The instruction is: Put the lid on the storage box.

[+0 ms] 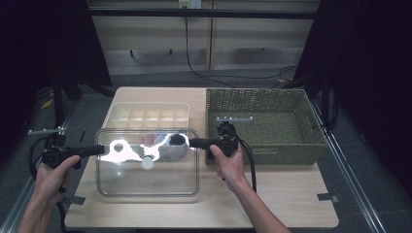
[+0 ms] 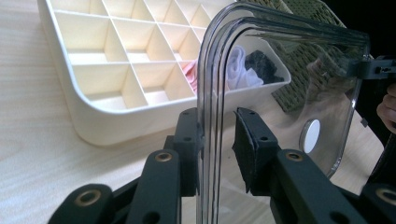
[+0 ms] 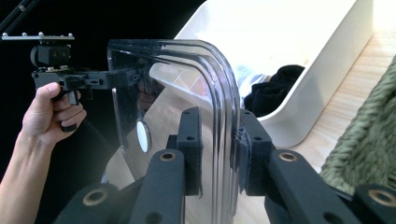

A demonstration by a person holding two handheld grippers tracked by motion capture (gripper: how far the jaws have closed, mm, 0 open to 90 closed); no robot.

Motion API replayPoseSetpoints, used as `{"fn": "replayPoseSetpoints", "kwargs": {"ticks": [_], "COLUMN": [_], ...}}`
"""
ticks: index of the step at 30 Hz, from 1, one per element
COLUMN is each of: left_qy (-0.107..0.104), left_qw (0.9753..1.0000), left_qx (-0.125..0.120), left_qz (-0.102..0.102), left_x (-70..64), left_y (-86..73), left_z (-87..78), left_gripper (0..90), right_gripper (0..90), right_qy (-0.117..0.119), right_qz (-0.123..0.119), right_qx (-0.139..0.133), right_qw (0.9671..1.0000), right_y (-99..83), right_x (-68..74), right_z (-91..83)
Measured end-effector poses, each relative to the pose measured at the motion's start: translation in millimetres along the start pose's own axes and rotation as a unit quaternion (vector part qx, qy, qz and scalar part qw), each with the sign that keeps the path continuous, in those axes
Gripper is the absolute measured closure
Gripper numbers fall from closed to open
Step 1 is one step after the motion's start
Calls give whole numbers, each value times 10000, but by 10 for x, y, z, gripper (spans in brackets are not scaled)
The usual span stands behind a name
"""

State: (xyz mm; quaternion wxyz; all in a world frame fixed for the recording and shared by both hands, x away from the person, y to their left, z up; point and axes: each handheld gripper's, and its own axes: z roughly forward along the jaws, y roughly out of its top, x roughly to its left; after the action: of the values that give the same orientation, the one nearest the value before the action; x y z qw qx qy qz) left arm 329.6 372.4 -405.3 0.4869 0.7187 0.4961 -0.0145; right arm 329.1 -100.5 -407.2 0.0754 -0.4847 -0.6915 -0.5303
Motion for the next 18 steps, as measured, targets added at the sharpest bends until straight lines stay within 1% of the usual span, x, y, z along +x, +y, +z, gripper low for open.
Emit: {"fn": "replayPoseSetpoints", "kwargs": {"ticks": [2, 3, 4, 5, 7, 8, 9, 10, 11, 15, 16, 18], "left_qy": [4, -5, 10, 1, 32, 35, 44, 37, 30, 44, 46, 54], "left_qw": [10000, 10000, 10000, 10000, 10000, 10000, 10000, 10000, 10000, 10000, 10000, 9999], "left_qx": [-25, 4, -40, -33, -46, -20, -53, -18, -42, -37, -63, -52], "left_qz": [-17, 37, -12, 35, 1, 39, 17, 83, 33, 59, 18, 76], "left_x": [-12, -8, -18, -14, -28, -25, -29, -21, -26, -20, -25, -15], "left_y": [28, 44, 57, 73, 103, 120, 133, 150, 162, 212, 227, 262], "left_z": [0, -6, -7, -12, -18, -23, -22, -27, -24, -15, -12, -20], "left_gripper": [713, 713, 712, 712, 712, 712, 711, 711, 711, 710, 710, 710], "right_gripper": [741, 741, 743, 744, 744, 744, 745, 745, 744, 744, 745, 744], "right_qy": [-5, 7, 23, 41, 46, 51, 40, 54, 45, 32, 35, 41], "right_qz": [-10, -9, 5, 15, 11, 8, 0, -16, -22, 7, 18, 17], "right_qx": [-15, -41, -59, -66, -92, -100, -99, -98, -113, -136, -145, -169], "right_qw": [10000, 10000, 10000, 10000, 9999, 9999, 9999, 9999, 9999, 9999, 9999, 9998], "right_y": [25, 39, 51, 64, 87, 98, 110, 124, 139, 201, 215, 244], "right_x": [2, 3, 6, 7, 10, 15, 20, 21, 23, 23, 22, 21], "right_z": [-8, -12, -18, -21, -22, -20, -21, -22, -22, -23, -23, -19]}}
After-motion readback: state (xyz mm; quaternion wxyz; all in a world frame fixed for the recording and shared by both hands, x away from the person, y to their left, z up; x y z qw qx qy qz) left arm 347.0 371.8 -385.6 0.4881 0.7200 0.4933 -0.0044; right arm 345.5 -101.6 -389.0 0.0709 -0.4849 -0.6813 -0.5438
